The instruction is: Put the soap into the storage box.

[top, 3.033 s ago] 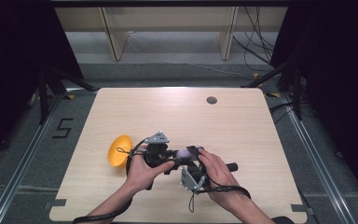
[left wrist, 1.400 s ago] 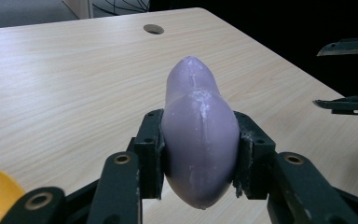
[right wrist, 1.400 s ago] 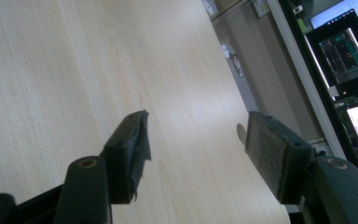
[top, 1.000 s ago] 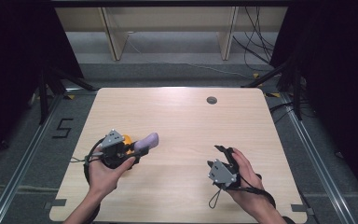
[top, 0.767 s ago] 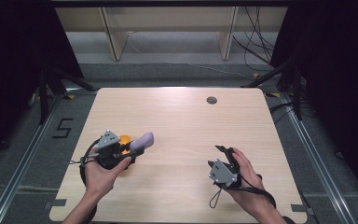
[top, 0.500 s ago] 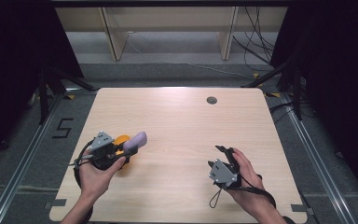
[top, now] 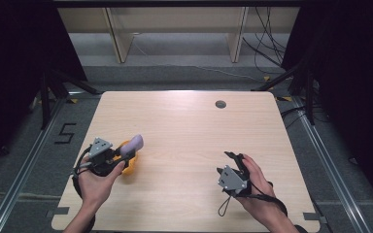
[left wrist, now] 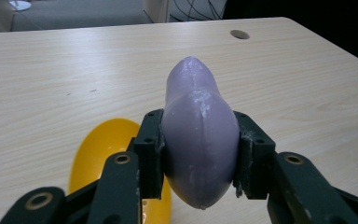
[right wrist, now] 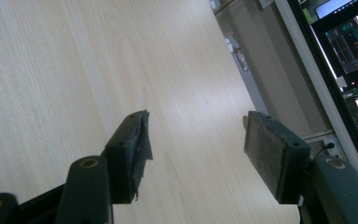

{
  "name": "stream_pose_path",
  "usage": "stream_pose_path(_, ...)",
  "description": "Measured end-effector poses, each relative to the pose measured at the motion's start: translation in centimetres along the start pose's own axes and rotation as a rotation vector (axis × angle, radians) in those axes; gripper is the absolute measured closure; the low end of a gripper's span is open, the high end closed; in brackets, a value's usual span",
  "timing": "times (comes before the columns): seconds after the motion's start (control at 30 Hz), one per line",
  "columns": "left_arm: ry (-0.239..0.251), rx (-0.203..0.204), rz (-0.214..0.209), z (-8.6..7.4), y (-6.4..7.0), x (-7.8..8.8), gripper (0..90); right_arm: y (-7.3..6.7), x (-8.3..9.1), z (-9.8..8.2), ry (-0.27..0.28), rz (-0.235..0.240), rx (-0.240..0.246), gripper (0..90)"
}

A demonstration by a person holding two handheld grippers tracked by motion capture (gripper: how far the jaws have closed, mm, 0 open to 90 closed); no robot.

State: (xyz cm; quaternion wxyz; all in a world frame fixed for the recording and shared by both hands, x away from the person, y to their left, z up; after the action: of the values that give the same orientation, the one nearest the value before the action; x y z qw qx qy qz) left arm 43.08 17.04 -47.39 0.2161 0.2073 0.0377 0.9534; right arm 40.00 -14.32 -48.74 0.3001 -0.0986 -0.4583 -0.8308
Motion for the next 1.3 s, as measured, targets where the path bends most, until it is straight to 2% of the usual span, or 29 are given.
stream_pose_path(0.1,0.000,0.015,0.035,-0.2,-0.7,-0.1,58.8,0.0,0.0,0.0,0.000,0.002,0.001,40.8)
stream_pose_path(0.2,-0.002,0.015,0.057,-0.3,-1.1,-0.1,58.8,0.1,0.0,-0.1,-0.001,-0.001,0.001,40.8)
stream_pose_path(0.23,-0.001,0.015,0.068,-0.4,-1.3,-0.1,58.8,0.2,0.0,0.0,0.003,0.003,0.020,40.8)
stream_pose_path(0.53,-0.029,0.002,0.155,-1.5,-2.6,-0.4,58.8,0.2,0.0,-0.1,0.004,0.007,0.021,40.8)
stream_pose_path(0.57,-0.037,0.008,0.166,-1.8,-2.9,-0.5,58.8,0.0,0.0,-0.1,0.002,0.011,-0.007,40.8)
stream_pose_path(0.93,-0.075,-0.014,0.217,-2.8,-4.2,-1.4,58.8,0.0,0.0,-0.2,-0.002,0.008,-0.003,40.7)
stream_pose_path(1.07,-0.087,-0.015,0.221,-3.1,-4.4,-1.7,58.8,-0.1,-0.1,-0.1,-0.001,0.011,-0.003,40.7)
stream_pose_path(1.1,-0.095,-0.016,0.226,-3.2,-4.5,-1.8,58.7,0.0,-0.1,0.0,0.005,0.013,0.016,40.7)
stream_pose_path(1.13,-0.099,-0.015,0.229,-3.3,-4.5,-1.9,58.7,-0.2,-0.1,-0.1,-0.001,0.018,-0.007,40.7)
stream_pose_path(1.3,-0.110,-0.030,0.235,-3.6,-4.6,-2.3,58.7,-0.3,-0.1,-0.1,0.001,0.020,-0.008,40.7)
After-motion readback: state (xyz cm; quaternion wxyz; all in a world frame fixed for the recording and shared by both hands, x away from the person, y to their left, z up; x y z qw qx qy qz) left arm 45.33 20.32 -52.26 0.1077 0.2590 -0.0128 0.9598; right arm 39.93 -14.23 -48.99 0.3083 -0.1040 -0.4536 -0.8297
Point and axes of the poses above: each handheld gripper's, and its own axes: x roughly backward along the jaws, z roughly out of its top, y roughly to its right, the point moved 10 cm from there along -x, roughly forward along the jaws, and after that the axes turned 5 degrees about y, right-handed, at the moved point
